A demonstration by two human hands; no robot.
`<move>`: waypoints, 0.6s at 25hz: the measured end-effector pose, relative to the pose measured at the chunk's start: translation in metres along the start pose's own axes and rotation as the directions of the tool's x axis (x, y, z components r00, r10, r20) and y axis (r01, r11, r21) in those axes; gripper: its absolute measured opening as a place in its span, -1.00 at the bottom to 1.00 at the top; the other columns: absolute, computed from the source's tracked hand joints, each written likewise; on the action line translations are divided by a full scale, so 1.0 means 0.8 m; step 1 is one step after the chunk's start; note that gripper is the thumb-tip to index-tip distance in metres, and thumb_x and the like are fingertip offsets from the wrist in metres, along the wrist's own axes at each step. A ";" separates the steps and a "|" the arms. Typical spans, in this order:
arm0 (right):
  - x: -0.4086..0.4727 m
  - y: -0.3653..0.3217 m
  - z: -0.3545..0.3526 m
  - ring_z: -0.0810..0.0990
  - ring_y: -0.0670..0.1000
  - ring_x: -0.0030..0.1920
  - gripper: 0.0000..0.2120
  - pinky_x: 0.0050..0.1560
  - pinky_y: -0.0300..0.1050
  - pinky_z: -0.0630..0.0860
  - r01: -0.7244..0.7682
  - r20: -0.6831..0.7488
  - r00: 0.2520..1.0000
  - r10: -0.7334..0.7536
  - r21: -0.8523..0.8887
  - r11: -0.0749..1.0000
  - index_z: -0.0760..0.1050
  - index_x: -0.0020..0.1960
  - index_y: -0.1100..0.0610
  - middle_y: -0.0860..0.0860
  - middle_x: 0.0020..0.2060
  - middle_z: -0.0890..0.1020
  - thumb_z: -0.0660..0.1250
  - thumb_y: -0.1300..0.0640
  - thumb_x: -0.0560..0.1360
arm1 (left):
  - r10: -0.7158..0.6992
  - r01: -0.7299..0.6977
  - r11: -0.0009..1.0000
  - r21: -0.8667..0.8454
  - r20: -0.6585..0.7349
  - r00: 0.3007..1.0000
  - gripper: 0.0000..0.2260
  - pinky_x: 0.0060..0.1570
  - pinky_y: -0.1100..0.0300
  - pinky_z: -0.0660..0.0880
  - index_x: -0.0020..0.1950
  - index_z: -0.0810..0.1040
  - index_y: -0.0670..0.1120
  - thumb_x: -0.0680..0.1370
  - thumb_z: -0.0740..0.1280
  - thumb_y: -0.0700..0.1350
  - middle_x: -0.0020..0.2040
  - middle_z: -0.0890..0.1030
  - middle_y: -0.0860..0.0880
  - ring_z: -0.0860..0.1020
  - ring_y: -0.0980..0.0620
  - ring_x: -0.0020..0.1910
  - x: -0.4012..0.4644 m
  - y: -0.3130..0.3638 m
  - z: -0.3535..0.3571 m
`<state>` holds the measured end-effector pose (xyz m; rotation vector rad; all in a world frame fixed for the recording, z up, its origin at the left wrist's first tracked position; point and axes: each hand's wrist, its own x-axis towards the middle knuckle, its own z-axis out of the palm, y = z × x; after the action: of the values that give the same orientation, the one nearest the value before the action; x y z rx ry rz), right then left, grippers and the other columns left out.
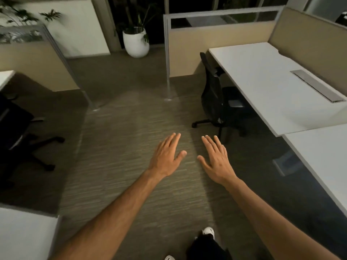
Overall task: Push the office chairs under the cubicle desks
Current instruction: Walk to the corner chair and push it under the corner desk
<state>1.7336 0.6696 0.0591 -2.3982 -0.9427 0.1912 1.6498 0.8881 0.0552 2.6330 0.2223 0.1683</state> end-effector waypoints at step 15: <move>0.428 0.009 0.024 -0.19 -0.11 0.61 -0.28 0.62 0.11 -0.05 0.172 0.094 0.978 -0.187 0.145 0.974 -0.04 0.64 -0.07 -0.07 0.64 0.08 -0.06 -0.39 0.59 | -0.201 0.215 0.969 0.121 -0.119 0.972 -0.37 0.54 -0.03 0.09 0.66 0.06 -0.03 0.67 0.08 0.25 0.65 0.16 -0.05 0.15 -0.03 0.61 0.297 -0.179 -0.103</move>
<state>1.9866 0.9013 0.0615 -2.1818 -1.1519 0.3080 1.8515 1.0947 0.0770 2.7125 0.5626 0.2292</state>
